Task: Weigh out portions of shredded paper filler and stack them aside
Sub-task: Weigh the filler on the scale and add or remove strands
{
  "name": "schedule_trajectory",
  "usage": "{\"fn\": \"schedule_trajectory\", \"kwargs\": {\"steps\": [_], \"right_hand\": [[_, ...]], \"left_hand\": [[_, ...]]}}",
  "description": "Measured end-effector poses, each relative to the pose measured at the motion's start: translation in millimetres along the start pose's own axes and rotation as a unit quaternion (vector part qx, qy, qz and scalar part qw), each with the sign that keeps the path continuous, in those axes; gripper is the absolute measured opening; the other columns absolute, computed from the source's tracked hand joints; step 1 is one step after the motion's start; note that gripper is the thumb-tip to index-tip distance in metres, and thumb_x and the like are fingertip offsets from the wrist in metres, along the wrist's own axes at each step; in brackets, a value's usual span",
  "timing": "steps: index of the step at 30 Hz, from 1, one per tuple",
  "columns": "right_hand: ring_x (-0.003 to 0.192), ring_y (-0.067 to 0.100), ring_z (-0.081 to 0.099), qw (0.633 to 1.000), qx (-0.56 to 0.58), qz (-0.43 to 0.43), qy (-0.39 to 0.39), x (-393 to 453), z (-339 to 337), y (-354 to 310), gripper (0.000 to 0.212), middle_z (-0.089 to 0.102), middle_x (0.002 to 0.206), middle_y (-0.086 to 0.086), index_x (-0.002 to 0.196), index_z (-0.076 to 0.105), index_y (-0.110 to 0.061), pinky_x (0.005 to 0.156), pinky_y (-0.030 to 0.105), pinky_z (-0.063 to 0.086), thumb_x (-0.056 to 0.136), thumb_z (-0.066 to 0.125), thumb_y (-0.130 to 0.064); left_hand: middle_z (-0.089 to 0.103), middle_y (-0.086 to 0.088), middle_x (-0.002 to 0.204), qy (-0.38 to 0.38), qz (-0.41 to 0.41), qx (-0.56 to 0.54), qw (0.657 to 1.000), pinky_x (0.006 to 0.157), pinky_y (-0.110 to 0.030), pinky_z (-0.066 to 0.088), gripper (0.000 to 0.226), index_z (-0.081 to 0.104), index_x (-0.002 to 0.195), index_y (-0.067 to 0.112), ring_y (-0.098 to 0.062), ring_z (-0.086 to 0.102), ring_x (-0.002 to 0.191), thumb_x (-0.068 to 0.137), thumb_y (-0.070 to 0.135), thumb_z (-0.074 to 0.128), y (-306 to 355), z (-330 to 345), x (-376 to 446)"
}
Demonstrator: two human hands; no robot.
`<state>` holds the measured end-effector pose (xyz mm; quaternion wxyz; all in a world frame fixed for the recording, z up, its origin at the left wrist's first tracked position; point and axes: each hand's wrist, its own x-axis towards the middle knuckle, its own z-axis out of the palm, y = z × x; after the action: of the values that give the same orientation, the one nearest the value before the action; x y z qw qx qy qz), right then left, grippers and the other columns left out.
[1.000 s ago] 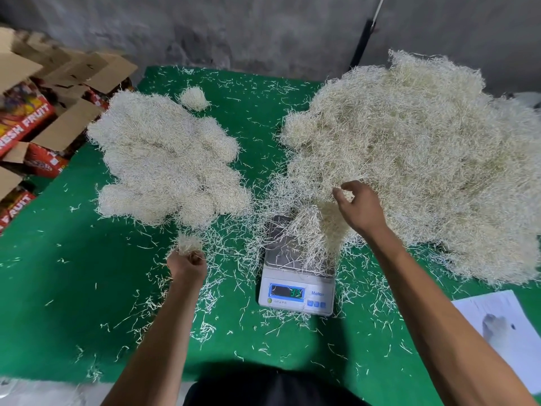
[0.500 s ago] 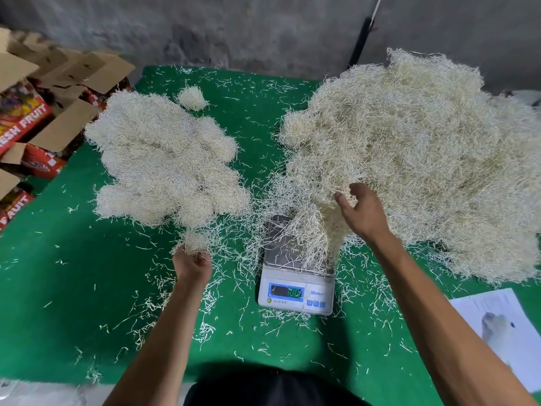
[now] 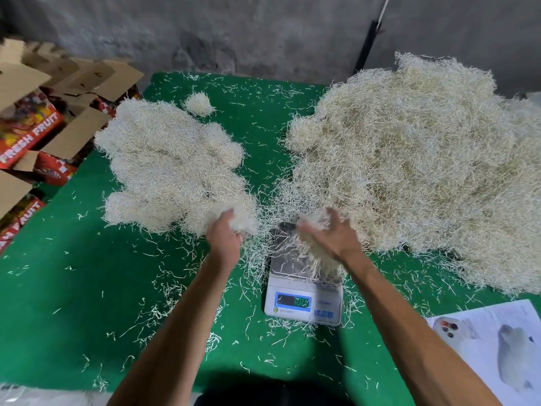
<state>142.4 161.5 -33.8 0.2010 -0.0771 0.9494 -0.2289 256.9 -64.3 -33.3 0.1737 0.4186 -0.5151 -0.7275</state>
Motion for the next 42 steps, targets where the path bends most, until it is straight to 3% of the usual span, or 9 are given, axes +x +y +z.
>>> {"fn": "schedule_trajectory", "kwargs": {"steps": [7,14,19,23,28,32,35,38,42], "right_hand": [[0.143,0.043,0.040,0.965,-0.233,-0.108,0.046,-13,66,-4,0.073,0.033,0.159,0.015,0.151,0.035,-0.027,0.114,0.059,0.041,0.090,0.074,-0.020],[0.045,0.012,0.059,0.971,0.208,-0.018,0.119,18,-10,7,0.078,0.071,0.074,0.013,0.153,0.039,-0.004,0.048,0.031,0.058,0.093,0.076,-0.037],[0.081,0.039,0.074,0.874,0.465,0.060,0.125,33,-61,-18,0.031,0.075,0.088,0.019,0.098,0.064,-0.010,0.088,0.060,0.057,0.085,0.081,-0.032],[0.099,0.029,0.065,0.781,0.600,0.118,0.126,41,-110,-26,0.068,0.061,0.126,0.015,0.145,0.047,0.001,0.096,0.033,0.048,0.096,0.069,-0.040],[0.091,0.012,0.055,0.765,0.630,0.109,0.080,34,-126,-20,0.039,0.057,0.133,0.007,0.150,0.044,-0.016,0.088,0.030,0.052,0.111,0.042,-0.022],[0.094,0.009,0.052,0.722,0.671,0.088,0.144,15,-147,-23,0.066,0.034,0.163,0.010,0.159,0.030,-0.038,0.080,0.024,0.050,0.106,0.044,0.000],[0.103,0.019,0.058,0.750,0.633,0.061,0.183,41,-172,-19,0.061,0.052,0.148,0.008,0.152,0.043,-0.009,0.095,0.028,0.049,0.103,0.057,-0.043],[0.120,0.033,0.059,0.799,0.568,0.069,0.186,52,-159,-31,0.084,0.053,0.145,0.017,0.157,0.026,0.006,0.090,0.018,0.045,0.098,0.068,-0.037],[0.138,0.021,0.048,0.857,0.487,0.036,0.161,39,-101,-54,0.083,0.043,0.155,0.014,0.159,0.025,-0.012,0.109,0.034,0.038,0.098,0.062,-0.054]], "left_hand": [[0.054,-0.014,0.140,-0.158,0.038,-0.007,0.987,0.091,-0.037,0.059,0.063,0.044,0.143,0.010,-0.030,0.063,0.114,0.093,0.037,0.070,99,115,24],[0.049,0.007,0.139,-0.288,0.215,0.340,0.869,0.082,-0.031,0.057,0.037,0.041,0.142,0.043,0.001,0.056,0.095,0.106,0.034,0.048,39,127,32],[0.027,0.011,0.160,-0.366,0.166,0.422,0.812,0.120,-0.036,0.023,0.068,0.022,0.155,0.045,-0.005,0.027,0.144,0.096,0.076,0.005,-13,138,21],[0.051,-0.003,0.062,-0.209,0.192,0.369,0.885,0.045,-0.024,0.036,0.062,0.062,0.088,0.007,-0.021,0.054,0.052,0.104,0.057,0.031,-30,139,31],[0.048,-0.004,0.060,-0.064,0.125,0.326,0.935,0.033,-0.019,0.031,0.048,0.058,0.075,0.007,-0.016,0.037,0.048,0.107,0.040,0.043,-18,150,61],[0.064,-0.013,0.096,0.022,-0.058,0.295,0.953,0.065,-0.024,0.056,0.038,0.065,0.106,0.001,-0.020,0.060,0.075,0.110,0.031,0.042,-9,131,95],[0.061,-0.006,0.104,-0.018,0.014,0.356,0.934,0.057,-0.018,0.050,0.019,0.059,0.112,0.008,-0.016,0.061,0.083,0.105,0.025,0.056,-2,132,88],[0.047,-0.011,0.144,-0.052,0.164,0.452,0.875,0.109,-0.045,0.045,0.053,0.038,0.149,0.009,-0.028,0.046,0.134,0.104,0.036,0.050,14,156,63],[0.040,-0.004,0.157,-0.185,-0.011,0.125,0.975,0.115,-0.042,0.026,0.078,0.039,0.152,0.030,-0.029,0.036,0.146,0.092,0.079,0.034,42,189,-2]]}}
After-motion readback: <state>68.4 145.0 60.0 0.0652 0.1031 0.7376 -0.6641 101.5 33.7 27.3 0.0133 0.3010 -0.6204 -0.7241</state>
